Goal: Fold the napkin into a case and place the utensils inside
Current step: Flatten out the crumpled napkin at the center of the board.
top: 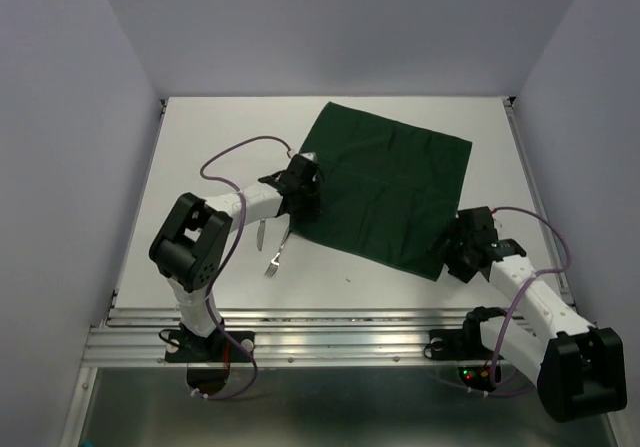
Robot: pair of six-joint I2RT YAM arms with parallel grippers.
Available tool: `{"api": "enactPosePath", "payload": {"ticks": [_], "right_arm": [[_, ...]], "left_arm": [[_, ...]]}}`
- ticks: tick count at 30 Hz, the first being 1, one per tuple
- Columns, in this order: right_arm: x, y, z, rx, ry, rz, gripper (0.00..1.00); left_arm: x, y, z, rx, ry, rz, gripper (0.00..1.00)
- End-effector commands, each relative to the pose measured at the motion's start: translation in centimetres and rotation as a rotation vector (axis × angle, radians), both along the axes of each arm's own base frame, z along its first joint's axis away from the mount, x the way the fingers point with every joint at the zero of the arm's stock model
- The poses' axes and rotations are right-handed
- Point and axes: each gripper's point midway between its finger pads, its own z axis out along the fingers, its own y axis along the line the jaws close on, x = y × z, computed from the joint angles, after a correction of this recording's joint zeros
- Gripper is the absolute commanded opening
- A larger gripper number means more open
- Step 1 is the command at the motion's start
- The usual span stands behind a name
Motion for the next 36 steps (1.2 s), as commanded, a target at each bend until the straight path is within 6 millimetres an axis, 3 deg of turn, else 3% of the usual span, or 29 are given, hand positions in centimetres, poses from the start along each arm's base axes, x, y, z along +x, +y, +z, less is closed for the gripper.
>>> {"api": "enactPosePath", "payload": {"ticks": [1,4,11,13,14,17,23,27,33,36], "right_arm": [[-1.4,1.7,-1.0,0.12,0.032,-0.036,0.77],[-1.4,1.9,-1.6,0.123,0.041,-0.042,0.76],[-1.1,3.3,-3.0,0.098,0.061,-0.015,0.65],[-0.9,4.0,-2.9,0.091,0.052,-0.002,0.48],[-0.3,3.8,-2.7,0.077,0.04,-0.014,0.3],[1.0,2.7,-1.8,0.011,0.008,-0.051,0.01],[3.8,-2.0,2.4,-0.261,-0.081,-0.136,0.01],[6.2,-4.4,5.4,-0.343,-0.132,-0.178,0.01],[7.4,-5.0,7.0,-0.386,-0.156,-0.169,0.01],[7.3,-4.8,6.7,-0.378,-0.149,-0.163,0.01]], "left_arm": [[1.1,-1.4,1.4,-0.028,-0.036,-0.037,0.39],[1.3,-1.5,1.6,-0.028,-0.041,-0.039,0.3],[1.7,-0.5,2.4,0.01,-0.069,-0.008,0.31],[1.8,-0.2,2.7,0.017,-0.076,0.003,0.36],[1.8,0.0,3.1,0.02,-0.081,0.008,0.38],[1.8,0.7,3.5,0.03,-0.082,0.022,0.44],[1.9,2.0,5.1,0.055,-0.106,0.034,0.54],[2.1,2.4,6.1,0.058,-0.122,0.03,0.64],[1.1,2.2,5.0,0.049,-0.079,-0.002,0.8],[0.3,1.1,4.4,-0.014,-0.046,-0.027,0.8]]}}
